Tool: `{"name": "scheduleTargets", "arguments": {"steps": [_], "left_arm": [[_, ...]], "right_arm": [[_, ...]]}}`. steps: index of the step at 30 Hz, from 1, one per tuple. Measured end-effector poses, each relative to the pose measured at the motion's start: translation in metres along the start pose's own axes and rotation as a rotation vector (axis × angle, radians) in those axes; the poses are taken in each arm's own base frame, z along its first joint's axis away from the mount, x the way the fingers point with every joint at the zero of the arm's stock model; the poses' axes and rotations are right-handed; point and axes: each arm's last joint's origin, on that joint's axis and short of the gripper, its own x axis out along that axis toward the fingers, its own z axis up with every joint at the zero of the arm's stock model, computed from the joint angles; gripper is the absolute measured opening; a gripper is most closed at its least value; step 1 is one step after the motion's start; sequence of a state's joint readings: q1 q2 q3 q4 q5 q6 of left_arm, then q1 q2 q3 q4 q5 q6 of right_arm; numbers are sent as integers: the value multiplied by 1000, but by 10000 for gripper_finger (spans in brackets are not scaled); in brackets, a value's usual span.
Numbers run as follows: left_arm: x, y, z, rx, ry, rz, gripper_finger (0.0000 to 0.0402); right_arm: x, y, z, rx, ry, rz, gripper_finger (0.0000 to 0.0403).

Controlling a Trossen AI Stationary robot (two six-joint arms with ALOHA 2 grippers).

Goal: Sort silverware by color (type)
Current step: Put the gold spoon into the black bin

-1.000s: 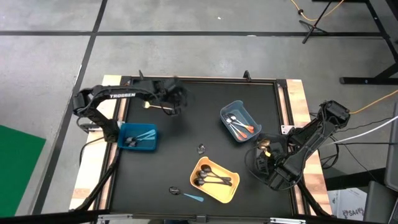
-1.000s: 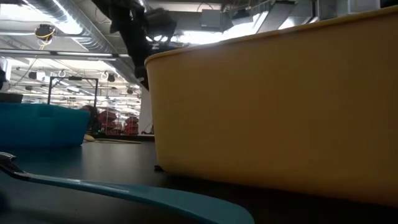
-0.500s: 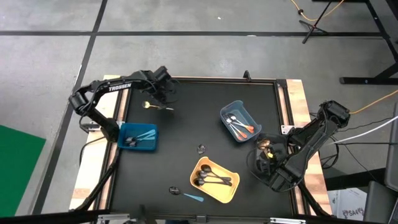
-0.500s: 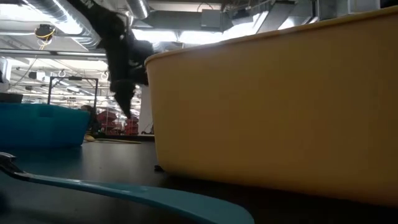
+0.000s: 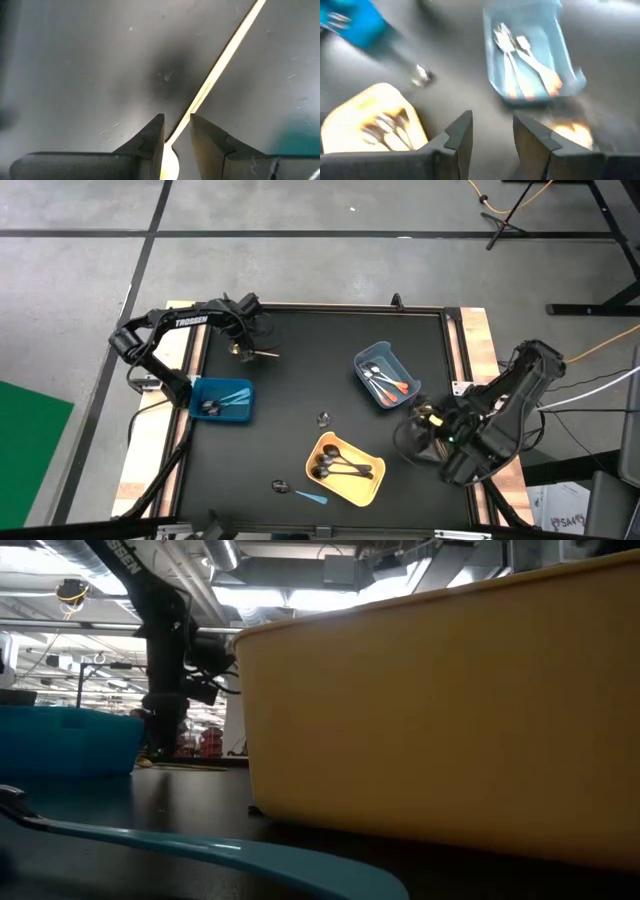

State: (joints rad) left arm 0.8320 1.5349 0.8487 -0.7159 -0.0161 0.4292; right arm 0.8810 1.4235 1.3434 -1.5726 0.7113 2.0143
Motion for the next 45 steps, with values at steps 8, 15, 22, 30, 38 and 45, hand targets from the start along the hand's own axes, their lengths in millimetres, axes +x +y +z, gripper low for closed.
{"name": "scheduleTargets", "arguments": {"steps": [8, 15, 22, 30, 38, 45], "left_arm": [[9, 2, -10, 10, 18, -4, 86], [20, -2, -17, 88, 8, -5, 86], [23, -4, -20, 108, 6, -6, 86], [23, -4, -19, 105, -7, 0, 48], [23, -10, -14, 133, -14, 20, 7], [16, -27, 8, 229, -86, 51, 5]], "right_arm": [[10, 15, 40, -174, -108, -20, 127], [40, 25, 74, -345, -68, -91, 127], [72, 37, 113, -550, 5, -6, 127], [105, 36, 162, -658, 21, 145, 127], [150, 36, 193, -621, 114, 329, 127], [194, 36, 198, -569, 254, 408, 127]]}}
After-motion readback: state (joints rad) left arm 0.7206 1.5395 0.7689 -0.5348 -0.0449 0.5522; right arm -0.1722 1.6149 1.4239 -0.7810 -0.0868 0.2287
